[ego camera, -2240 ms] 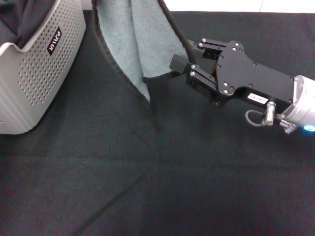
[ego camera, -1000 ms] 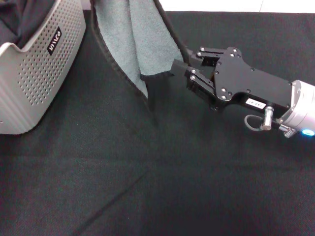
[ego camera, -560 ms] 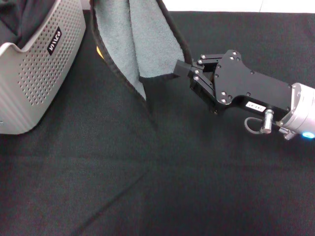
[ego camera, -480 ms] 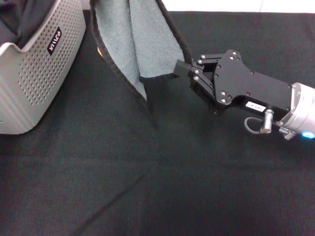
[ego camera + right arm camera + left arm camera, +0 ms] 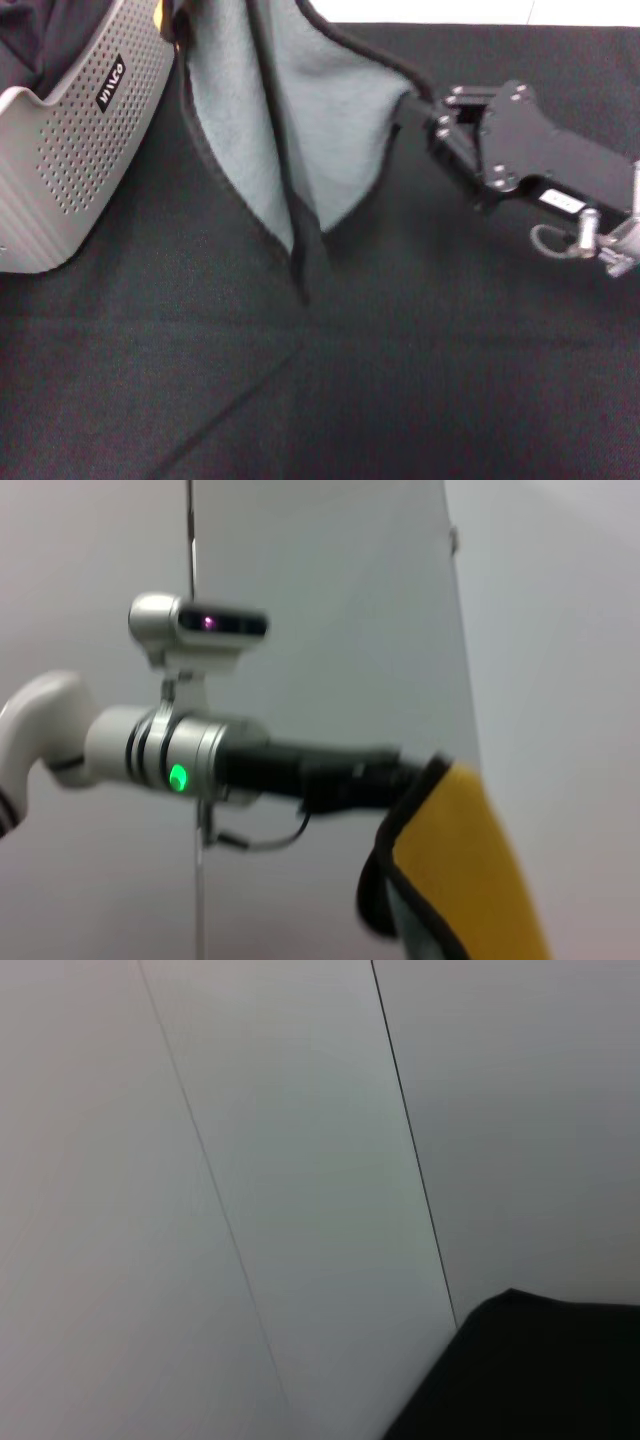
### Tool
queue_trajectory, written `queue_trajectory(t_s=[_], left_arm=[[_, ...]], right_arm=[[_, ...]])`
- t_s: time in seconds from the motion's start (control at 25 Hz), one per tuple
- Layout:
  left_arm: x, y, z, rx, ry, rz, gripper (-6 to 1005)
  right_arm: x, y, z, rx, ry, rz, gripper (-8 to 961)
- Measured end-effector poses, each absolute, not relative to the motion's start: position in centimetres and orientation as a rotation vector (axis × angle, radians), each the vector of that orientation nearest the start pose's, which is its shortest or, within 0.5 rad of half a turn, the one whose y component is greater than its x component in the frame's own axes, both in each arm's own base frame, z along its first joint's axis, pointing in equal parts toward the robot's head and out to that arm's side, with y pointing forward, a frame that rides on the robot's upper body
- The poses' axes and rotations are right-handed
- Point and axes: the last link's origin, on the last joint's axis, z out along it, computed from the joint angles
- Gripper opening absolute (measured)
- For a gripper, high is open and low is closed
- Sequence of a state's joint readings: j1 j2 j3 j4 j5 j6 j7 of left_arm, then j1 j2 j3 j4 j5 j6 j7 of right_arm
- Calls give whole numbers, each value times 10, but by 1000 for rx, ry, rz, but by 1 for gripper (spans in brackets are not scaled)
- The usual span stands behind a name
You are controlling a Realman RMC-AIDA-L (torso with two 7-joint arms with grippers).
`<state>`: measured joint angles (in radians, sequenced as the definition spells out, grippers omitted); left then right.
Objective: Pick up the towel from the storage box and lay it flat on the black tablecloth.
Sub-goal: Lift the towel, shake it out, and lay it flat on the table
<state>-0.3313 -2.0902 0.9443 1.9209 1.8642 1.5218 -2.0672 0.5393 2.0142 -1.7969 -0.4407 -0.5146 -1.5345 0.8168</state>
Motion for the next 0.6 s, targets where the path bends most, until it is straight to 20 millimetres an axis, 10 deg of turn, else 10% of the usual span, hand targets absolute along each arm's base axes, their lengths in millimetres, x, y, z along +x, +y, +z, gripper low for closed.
queue_trajectory(t_s=[0.6], left_arm=[[-155, 295, 84, -2808, -289, -611, 27]], right_arm=[[161, 324, 34, -2351, -9, 1632, 8]])
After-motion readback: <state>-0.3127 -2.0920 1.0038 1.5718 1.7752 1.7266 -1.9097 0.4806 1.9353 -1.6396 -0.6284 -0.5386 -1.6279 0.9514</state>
